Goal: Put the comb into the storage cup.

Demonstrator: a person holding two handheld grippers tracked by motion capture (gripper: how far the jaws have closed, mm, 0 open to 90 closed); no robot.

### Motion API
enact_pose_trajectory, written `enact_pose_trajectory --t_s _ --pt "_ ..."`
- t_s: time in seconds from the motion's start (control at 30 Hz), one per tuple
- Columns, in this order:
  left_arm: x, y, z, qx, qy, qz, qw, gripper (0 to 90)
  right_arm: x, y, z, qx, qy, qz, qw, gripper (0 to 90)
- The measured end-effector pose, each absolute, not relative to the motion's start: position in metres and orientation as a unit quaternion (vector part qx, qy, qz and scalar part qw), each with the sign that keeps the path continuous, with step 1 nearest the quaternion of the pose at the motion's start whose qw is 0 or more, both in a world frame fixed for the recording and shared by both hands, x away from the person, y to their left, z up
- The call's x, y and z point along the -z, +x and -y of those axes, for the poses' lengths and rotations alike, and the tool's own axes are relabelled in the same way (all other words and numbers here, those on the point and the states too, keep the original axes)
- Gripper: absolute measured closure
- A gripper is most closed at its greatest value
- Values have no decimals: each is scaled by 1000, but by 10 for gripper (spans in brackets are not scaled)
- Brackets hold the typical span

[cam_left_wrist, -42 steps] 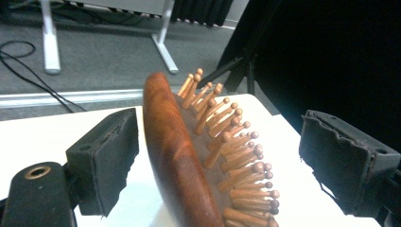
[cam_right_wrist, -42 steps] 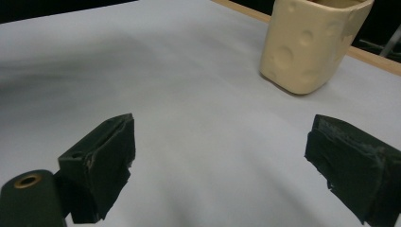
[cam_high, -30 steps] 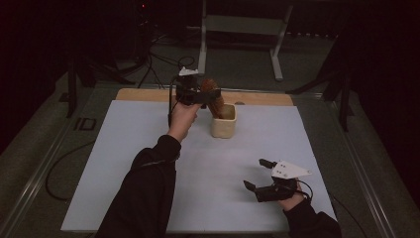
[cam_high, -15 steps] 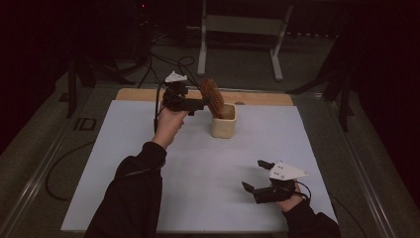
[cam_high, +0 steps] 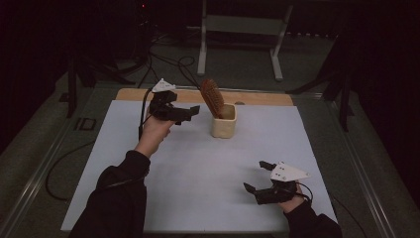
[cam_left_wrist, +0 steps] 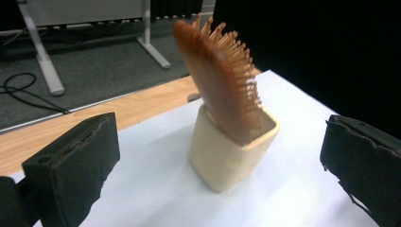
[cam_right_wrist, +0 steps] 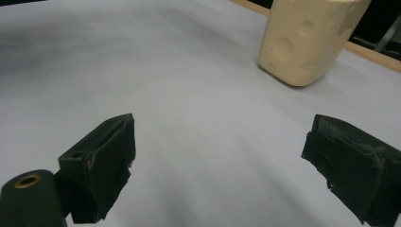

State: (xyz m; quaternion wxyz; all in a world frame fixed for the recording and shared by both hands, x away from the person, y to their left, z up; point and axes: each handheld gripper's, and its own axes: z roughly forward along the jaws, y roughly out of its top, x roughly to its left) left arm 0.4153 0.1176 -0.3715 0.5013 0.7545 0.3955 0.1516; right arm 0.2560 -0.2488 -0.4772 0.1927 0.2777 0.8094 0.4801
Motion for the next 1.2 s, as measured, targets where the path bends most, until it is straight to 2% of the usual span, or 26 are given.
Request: enact_pose_trajectory --t_s 0.73,1.2 --pt "388 364 -160 -173 770 -369 491 0 477 257 248 -481 272 -811 192 90" --pt "414 325 -191 -181 779 -366 476 0 478 258 246 -480 269 -812 194 90"
